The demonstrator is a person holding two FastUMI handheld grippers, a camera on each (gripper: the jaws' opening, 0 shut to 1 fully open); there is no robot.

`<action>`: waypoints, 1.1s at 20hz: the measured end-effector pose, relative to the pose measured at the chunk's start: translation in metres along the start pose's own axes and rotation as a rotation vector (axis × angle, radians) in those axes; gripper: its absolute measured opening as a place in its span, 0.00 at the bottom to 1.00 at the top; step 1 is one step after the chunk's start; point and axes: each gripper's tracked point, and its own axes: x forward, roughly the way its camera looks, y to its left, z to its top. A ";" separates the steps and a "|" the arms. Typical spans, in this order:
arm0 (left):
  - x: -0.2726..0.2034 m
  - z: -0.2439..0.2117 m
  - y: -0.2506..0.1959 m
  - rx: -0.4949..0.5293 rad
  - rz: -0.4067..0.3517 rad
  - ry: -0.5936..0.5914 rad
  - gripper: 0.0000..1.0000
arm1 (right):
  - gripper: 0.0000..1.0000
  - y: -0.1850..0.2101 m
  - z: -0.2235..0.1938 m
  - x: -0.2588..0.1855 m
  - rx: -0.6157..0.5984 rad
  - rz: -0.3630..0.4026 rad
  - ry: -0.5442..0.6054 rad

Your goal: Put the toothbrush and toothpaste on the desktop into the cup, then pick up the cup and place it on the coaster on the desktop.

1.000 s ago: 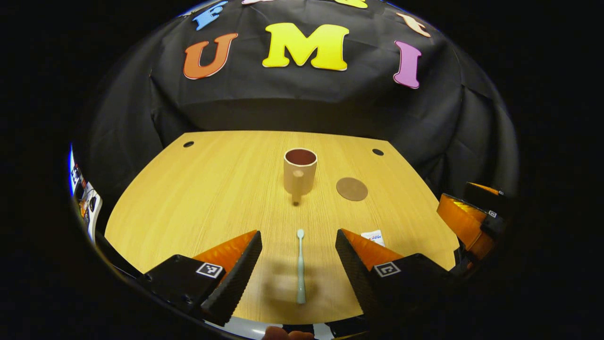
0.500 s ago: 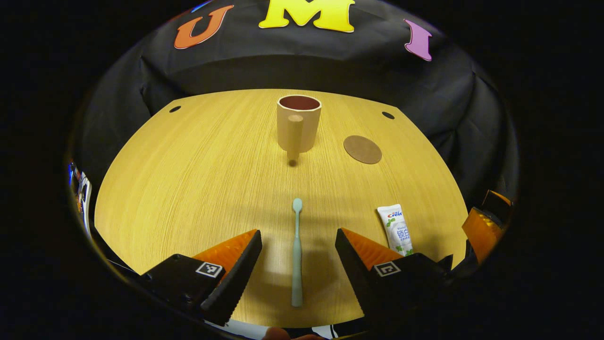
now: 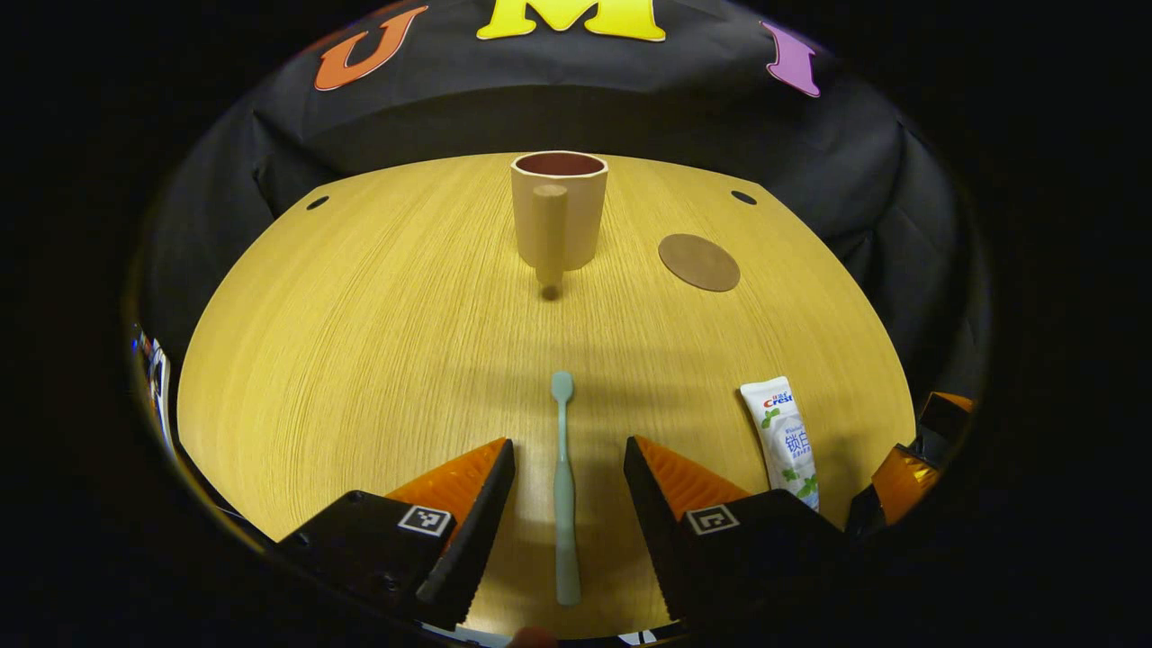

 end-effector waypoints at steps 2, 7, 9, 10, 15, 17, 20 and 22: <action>0.003 -0.003 0.001 -0.003 -0.001 0.015 0.77 | 0.95 0.000 -0.001 -0.001 0.000 -0.002 0.000; 0.006 -0.007 0.001 -0.010 0.005 0.032 0.59 | 0.95 -0.002 -0.004 -0.002 0.014 -0.010 0.009; 0.007 -0.007 0.002 -0.006 0.010 0.033 0.54 | 0.95 -0.004 -0.003 -0.002 0.019 -0.016 0.007; 0.007 -0.007 0.002 -0.005 0.006 0.034 0.53 | 0.98 -0.004 -0.004 -0.002 0.021 -0.017 0.007; 0.007 -0.008 0.008 0.006 0.021 0.041 0.35 | 0.95 -0.001 -0.007 0.000 0.019 -0.012 0.024; 0.007 -0.008 0.013 -0.002 0.044 0.043 0.20 | 0.95 0.001 -0.008 0.001 0.019 -0.006 0.024; 0.005 -0.010 0.009 -0.017 0.026 0.048 0.10 | 0.98 0.007 -0.008 0.003 0.020 0.011 0.025; 0.001 -0.009 0.007 -0.034 0.017 0.041 0.09 | 0.95 0.011 -0.008 0.005 0.019 0.020 0.027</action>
